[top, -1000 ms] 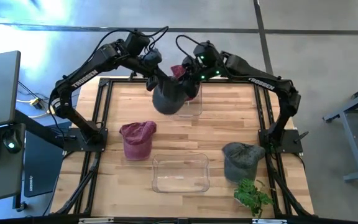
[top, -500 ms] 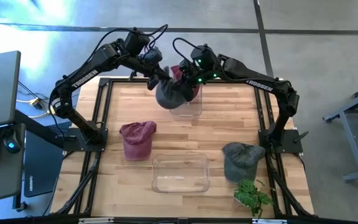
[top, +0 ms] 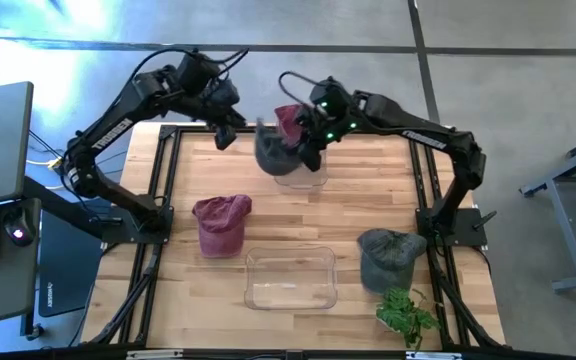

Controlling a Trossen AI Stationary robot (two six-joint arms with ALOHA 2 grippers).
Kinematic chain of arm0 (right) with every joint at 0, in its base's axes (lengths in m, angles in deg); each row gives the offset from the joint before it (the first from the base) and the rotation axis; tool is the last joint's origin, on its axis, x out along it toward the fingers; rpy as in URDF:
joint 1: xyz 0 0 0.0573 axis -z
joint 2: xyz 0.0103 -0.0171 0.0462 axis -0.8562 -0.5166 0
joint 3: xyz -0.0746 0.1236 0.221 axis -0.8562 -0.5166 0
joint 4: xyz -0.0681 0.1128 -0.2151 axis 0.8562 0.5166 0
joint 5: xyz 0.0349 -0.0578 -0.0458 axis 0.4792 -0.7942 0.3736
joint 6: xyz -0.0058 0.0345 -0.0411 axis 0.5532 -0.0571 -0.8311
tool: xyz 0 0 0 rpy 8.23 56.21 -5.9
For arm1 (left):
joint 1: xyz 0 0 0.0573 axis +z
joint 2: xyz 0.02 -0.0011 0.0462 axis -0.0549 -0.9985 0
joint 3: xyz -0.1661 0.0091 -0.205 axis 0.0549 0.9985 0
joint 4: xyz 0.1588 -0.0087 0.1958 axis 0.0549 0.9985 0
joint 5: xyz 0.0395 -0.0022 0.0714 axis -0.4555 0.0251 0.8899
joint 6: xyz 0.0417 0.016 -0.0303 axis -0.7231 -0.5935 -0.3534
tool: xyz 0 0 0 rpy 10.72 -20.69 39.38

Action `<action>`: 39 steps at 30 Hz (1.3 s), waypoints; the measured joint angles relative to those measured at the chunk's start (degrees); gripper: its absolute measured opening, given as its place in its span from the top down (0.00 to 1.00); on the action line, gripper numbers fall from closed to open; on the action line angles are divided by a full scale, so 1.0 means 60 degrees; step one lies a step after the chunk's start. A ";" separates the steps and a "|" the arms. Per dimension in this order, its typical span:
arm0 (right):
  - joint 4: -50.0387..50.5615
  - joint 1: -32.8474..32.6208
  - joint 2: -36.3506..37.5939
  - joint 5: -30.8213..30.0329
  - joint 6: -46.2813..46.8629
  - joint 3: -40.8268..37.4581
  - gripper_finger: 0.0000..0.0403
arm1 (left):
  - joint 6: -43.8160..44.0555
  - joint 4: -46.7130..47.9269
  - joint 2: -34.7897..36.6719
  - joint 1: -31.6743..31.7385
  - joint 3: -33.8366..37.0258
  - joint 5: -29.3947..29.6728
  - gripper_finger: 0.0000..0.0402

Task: Pick & Place hat
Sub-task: Put the left black cap into the bottom transparent bin

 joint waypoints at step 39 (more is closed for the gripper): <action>0.2727 -0.7475 0.1242 -0.7216 1.0391 0.0007 1.00 | -0.0172 0.0494 0.0682 0.0004 0.0004 0.0023 0.83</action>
